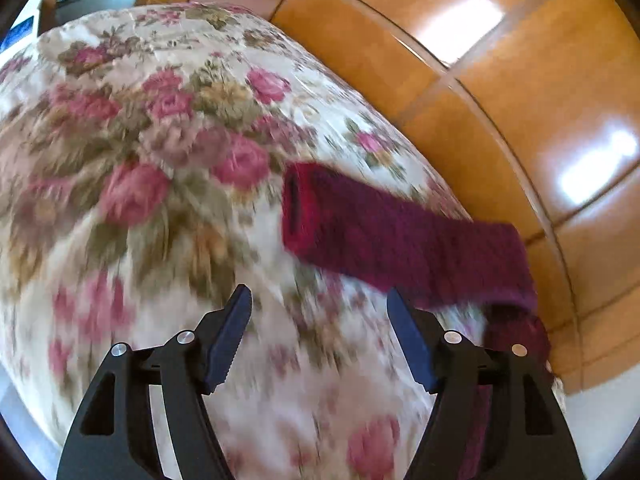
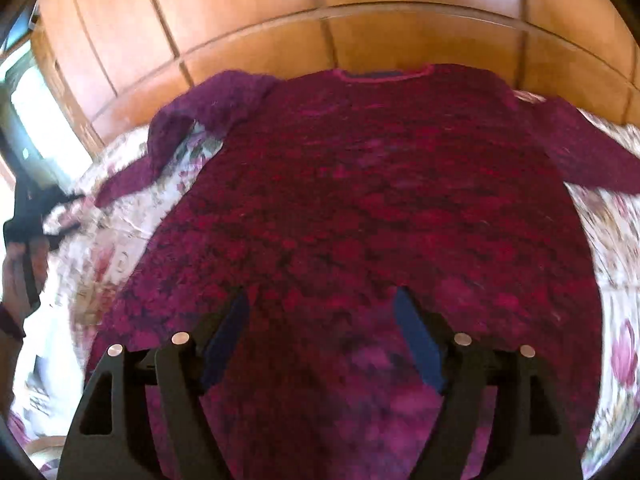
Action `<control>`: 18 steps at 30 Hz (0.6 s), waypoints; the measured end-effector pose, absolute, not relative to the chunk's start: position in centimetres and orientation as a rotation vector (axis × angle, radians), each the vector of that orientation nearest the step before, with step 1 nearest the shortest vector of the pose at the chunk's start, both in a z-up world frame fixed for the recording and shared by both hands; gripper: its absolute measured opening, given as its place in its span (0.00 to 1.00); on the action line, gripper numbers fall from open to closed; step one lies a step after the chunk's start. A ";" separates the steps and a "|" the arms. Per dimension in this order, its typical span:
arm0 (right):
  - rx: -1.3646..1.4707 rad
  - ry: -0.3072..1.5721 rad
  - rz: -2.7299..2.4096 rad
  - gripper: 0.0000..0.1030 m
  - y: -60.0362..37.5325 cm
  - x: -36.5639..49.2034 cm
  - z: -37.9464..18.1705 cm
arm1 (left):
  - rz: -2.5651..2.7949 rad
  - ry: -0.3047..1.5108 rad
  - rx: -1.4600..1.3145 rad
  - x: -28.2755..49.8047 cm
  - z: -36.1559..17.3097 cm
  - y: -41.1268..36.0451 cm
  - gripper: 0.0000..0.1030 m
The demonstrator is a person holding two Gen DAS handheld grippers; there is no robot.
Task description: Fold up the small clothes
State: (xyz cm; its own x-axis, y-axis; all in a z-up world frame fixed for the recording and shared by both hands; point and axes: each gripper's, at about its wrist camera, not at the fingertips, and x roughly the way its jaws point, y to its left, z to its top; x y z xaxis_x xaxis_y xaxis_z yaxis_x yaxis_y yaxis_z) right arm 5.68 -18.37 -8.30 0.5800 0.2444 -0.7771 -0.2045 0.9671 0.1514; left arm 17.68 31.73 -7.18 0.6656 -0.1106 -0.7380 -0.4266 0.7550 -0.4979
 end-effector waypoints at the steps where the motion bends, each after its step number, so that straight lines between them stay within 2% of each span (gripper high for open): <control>1: 0.028 0.923 0.258 0.73 -17.8 6.3 -8.8 | 0.202 0.843 -0.702 18.7 -7.3 32.2 0.67; 4: -0.008 0.936 0.237 0.78 -16.8 7.0 -10.3 | 0.206 0.886 -0.651 21.3 -8.7 32.5 0.67; 5: -0.002 0.931 0.240 0.80 -17.0 6.9 -10.8 | 0.197 0.901 -0.639 21.1 -8.7 32.6 0.61; 6: 0.005 0.925 0.245 0.83 -17.0 6.8 -11.0 | 0.197 0.925 -0.613 21.8 -9.2 32.4 0.53; 7: 0.012 0.920 0.255 0.88 -17.1 6.8 -11.3 | 0.207 0.944 -0.583 22.4 -9.4 32.1 0.31; 8: 0.014 0.927 0.262 0.89 -17.1 6.9 -11.6 | 0.218 0.953 -0.554 22.9 -9.6 31.9 0.19; 9: 0.015 0.930 0.264 0.90 -17.2 6.8 -11.6 | 0.217 0.945 -0.547 23.2 -9.4 32.1 0.14; 12: 0.020 0.953 0.287 0.98 -17.0 7.3 -11.8 | 0.294 0.869 -0.483 23.2 -7.1 33.5 0.09; 18: -0.033 0.960 0.282 0.98 -16.2 7.7 -12.2 | 0.475 0.808 -0.422 23.1 -5.0 39.0 0.07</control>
State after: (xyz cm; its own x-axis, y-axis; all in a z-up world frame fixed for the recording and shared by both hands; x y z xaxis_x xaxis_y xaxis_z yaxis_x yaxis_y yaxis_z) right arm 7.72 -16.17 -12.16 0.5401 0.2228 -0.8116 -0.2521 0.9629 0.0965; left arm 23.07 38.99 -5.01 0.5981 0.2398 -0.7647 -0.5520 0.8150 -0.1762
